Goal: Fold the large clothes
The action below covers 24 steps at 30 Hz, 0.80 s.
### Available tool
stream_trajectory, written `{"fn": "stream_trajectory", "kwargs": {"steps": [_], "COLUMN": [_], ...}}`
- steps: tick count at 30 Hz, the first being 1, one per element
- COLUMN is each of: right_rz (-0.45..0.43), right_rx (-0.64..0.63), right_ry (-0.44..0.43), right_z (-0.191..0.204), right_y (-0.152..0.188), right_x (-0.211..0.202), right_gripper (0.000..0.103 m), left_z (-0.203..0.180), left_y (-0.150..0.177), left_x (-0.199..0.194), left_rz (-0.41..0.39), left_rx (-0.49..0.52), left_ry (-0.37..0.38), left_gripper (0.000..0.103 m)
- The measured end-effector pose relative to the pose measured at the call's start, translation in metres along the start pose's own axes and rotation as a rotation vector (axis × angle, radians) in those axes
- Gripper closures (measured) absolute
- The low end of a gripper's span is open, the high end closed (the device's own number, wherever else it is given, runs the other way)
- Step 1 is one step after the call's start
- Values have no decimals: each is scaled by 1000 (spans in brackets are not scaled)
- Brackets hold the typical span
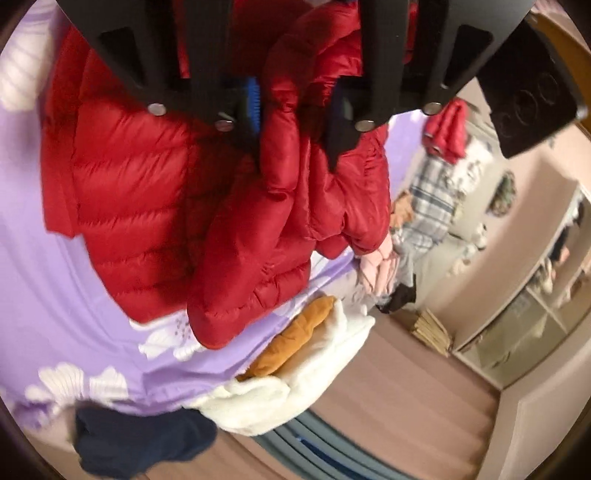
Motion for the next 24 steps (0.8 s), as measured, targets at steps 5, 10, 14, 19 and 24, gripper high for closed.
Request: {"fn": "stream_trajectory", "kwargs": {"steps": [5,10,14,19,24], "right_rz": [-100,-119,-148,-155,-158], "right_rx": [44,178,211,230,221], "right_ry": [-70,-66,-42,-13,20], "right_z": [-16,-60,-76,-90,-95], "right_y": [-12,-8,0,7,10], "right_x": [-28,-28,-30,-30,-31], "right_gripper": [83,83,83,83,83], "left_z": [-12,10,40,57,64], "left_y": [3,-12,-33,-59,-84], "left_x": [-40,-68,-61,-33,-11], "left_rz": [-36,-115,-128,-94,-85], "left_rx": [-31,-87,-168,-191,-163], "left_ry": [164,131,50,-27,-86], "left_gripper": [32,31,36,68,72]}}
Point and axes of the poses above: each gripper's, at about its wrist camera, not at the fingertips, and x roughly the way its jaws point, z to its left, y to its underside, the point moved 10 cm from there along x, roughly the way its jaws point, and after that the axes turned 11 degrees about z, right-handed, at the moved point
